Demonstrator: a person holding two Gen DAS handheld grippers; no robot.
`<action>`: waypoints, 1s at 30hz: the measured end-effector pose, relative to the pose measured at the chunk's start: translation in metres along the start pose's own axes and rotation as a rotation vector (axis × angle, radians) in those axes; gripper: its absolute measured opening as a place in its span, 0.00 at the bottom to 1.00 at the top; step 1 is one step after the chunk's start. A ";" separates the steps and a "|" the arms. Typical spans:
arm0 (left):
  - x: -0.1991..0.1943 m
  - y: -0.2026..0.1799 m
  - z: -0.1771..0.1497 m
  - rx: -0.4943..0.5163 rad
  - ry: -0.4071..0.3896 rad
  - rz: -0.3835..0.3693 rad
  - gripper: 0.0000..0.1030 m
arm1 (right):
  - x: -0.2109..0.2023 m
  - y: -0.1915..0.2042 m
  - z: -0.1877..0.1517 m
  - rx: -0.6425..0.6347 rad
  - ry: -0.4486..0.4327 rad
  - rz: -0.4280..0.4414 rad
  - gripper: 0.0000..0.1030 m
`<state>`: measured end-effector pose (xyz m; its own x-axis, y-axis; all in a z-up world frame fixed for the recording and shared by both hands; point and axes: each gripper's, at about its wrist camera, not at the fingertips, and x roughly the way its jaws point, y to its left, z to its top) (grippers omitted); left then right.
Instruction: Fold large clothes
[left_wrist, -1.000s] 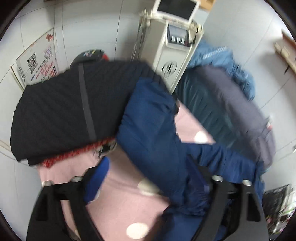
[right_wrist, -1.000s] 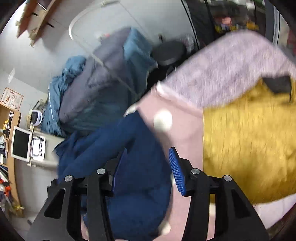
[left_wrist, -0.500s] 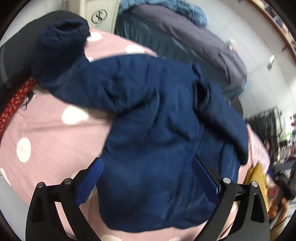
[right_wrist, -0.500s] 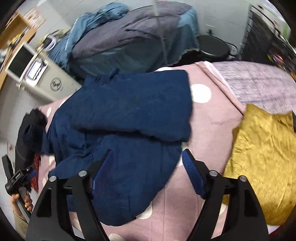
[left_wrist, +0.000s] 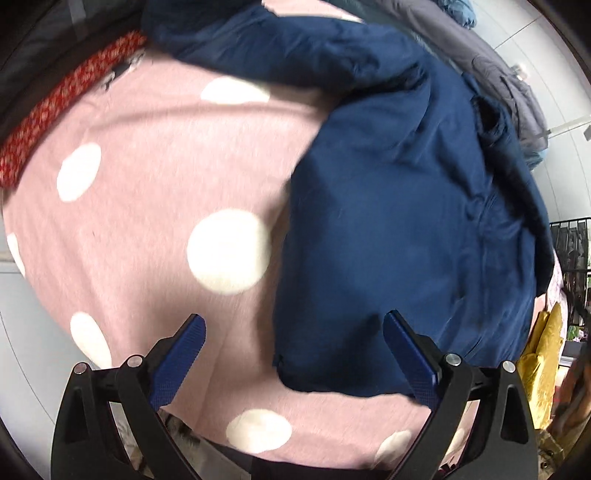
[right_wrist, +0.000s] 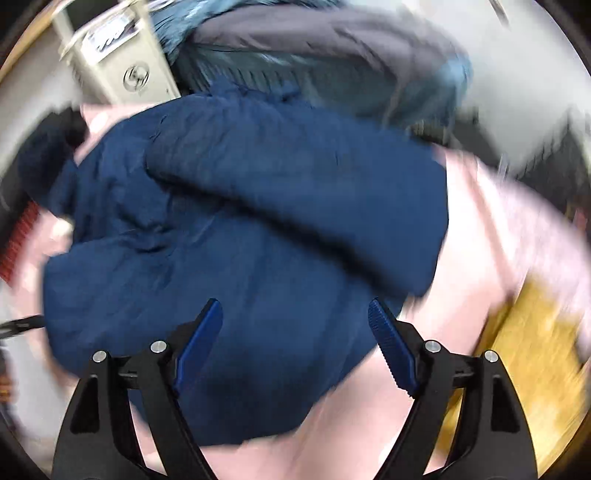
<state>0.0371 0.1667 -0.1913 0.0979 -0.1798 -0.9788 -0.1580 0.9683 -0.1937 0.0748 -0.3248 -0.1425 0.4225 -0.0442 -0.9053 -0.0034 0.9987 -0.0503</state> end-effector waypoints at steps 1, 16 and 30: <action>0.005 0.000 -0.005 0.006 0.016 0.001 0.92 | 0.008 0.012 0.010 -0.079 -0.019 -0.061 0.78; 0.008 0.017 -0.026 -0.039 0.033 0.001 0.92 | -0.020 -0.190 0.045 0.687 -0.191 0.038 0.11; -0.001 0.027 0.017 -0.051 0.014 -0.029 0.92 | -0.033 -0.294 -0.173 1.062 0.047 0.053 0.70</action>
<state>0.0498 0.1961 -0.1942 0.0890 -0.2103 -0.9736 -0.2055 0.9525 -0.2245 -0.0948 -0.6210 -0.1710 0.4098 0.0219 -0.9119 0.7812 0.5078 0.3633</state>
